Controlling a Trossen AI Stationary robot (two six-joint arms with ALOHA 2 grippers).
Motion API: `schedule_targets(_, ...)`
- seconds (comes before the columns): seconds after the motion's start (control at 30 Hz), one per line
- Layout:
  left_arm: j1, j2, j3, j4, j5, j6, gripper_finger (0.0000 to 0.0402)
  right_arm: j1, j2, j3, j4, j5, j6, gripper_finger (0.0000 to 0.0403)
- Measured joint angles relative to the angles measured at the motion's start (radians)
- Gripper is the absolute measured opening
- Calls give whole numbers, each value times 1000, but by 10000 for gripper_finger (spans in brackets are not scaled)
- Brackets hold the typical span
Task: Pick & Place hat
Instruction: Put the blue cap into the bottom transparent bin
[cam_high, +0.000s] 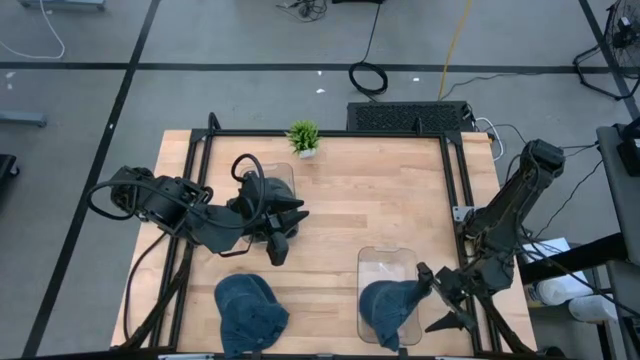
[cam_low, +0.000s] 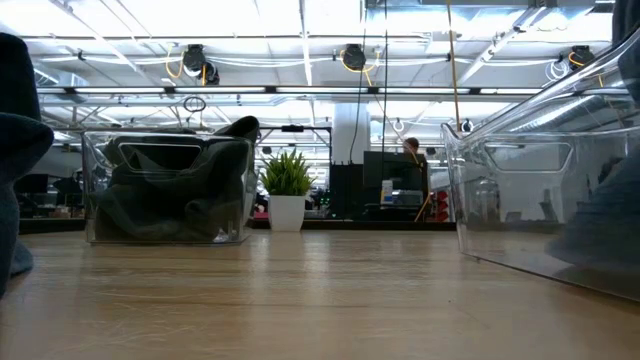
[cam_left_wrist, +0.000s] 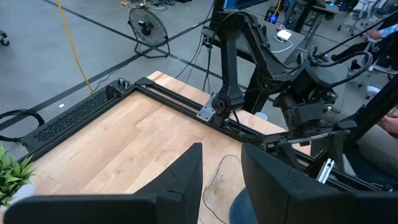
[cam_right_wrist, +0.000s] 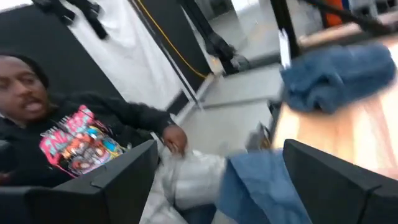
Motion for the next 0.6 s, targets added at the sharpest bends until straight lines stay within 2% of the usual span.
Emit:
schedule_targets(0.17, 0, 0, 0, 0, 0, 0, 120, 2, 108, 0, 309, -38, -200, 332)
schedule_targets(0.23, 0, 0, 0, 0, 0, 0, 120, 2, 160, 12, 329, -72, -236, 321)
schedule_targets(0.3, 0, 0, 0, 0, 0, 0, 120, -1, 208, 34, 277, -79, -224, 298)
schedule_targets(0.4, 0, 0, 0, 0, 0, 0, 120, -11, 297, 71, 185, -53, -191, 229)
schedule_targets(0.47, 0, 0, 0, 0, 0, 0, 120, -15, 361, 102, 177, -66, -197, 159)
schedule_targets(0.53, 0, 0, 0, 0, 0, 0, 120, -14, 411, 143, 182, -113, -232, 72)
schedule_targets(0.57, 0, 0, 0, 0, 0, 0, 120, -14, 431, 164, 185, -138, -260, 37)
schedule_targets(0.6, 0, 0, 0, 0, 0, 0, 120, -13, 452, 184, 184, -160, -288, 20)
